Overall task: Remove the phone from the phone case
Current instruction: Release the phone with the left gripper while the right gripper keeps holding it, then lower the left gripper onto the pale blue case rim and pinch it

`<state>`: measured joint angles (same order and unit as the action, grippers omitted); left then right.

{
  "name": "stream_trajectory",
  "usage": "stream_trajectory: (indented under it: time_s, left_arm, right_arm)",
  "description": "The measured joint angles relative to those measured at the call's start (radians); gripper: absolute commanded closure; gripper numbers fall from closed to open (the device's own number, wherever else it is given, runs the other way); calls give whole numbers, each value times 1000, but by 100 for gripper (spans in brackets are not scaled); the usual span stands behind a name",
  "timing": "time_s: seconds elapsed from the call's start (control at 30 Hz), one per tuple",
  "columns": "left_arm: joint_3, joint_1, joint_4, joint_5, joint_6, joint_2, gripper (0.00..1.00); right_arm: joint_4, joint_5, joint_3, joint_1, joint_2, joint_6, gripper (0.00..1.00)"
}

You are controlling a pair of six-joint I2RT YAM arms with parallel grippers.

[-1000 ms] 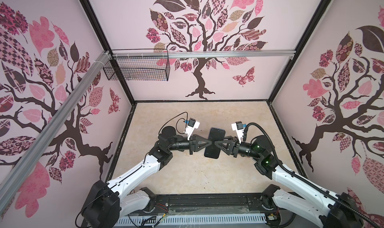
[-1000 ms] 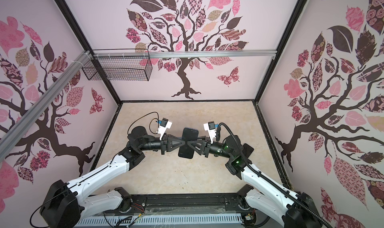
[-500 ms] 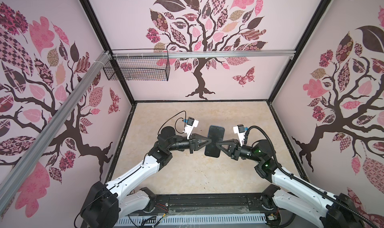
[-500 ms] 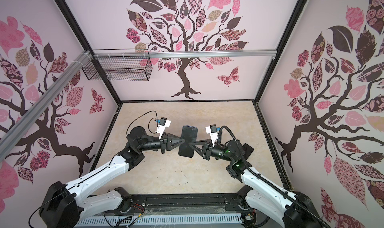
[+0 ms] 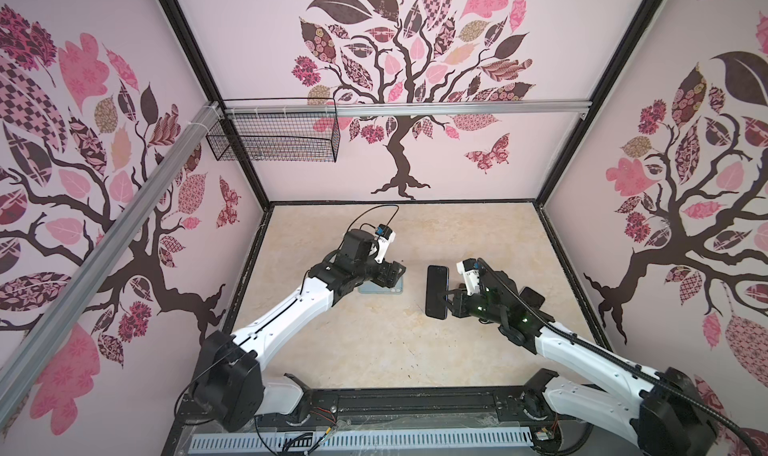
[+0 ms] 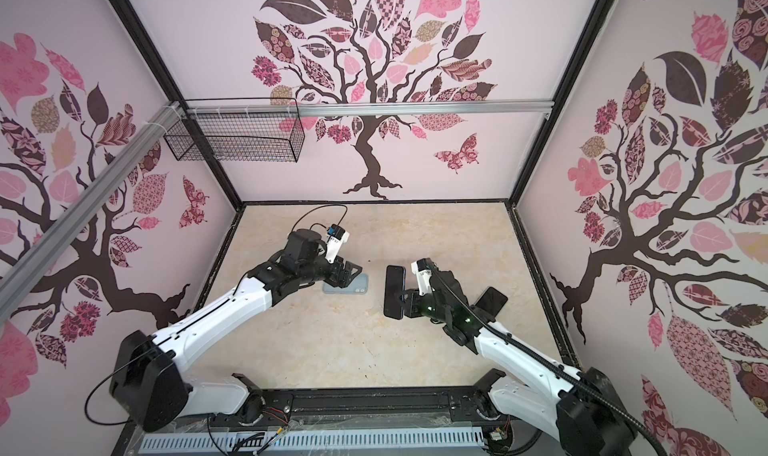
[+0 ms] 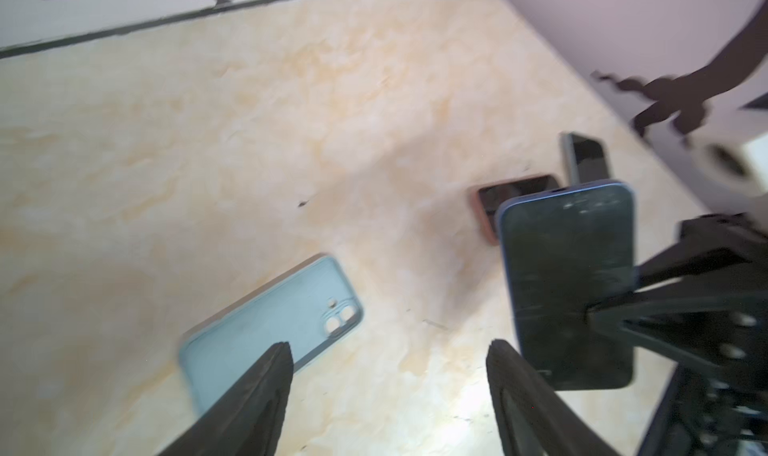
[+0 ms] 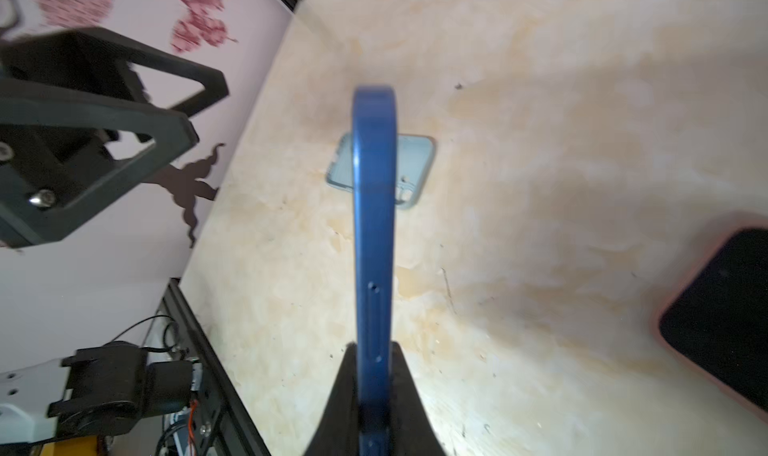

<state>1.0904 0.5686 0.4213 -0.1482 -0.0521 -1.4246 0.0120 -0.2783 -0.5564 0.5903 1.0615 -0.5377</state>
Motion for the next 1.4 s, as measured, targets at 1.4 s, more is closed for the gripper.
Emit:
stream_trajectory:
  time_s: [1.4]
  left_arm:
    - [426, -117, 313, 109, 530, -652, 50]
  right_arm:
    - [-232, -129, -156, -16, 76, 16, 100]
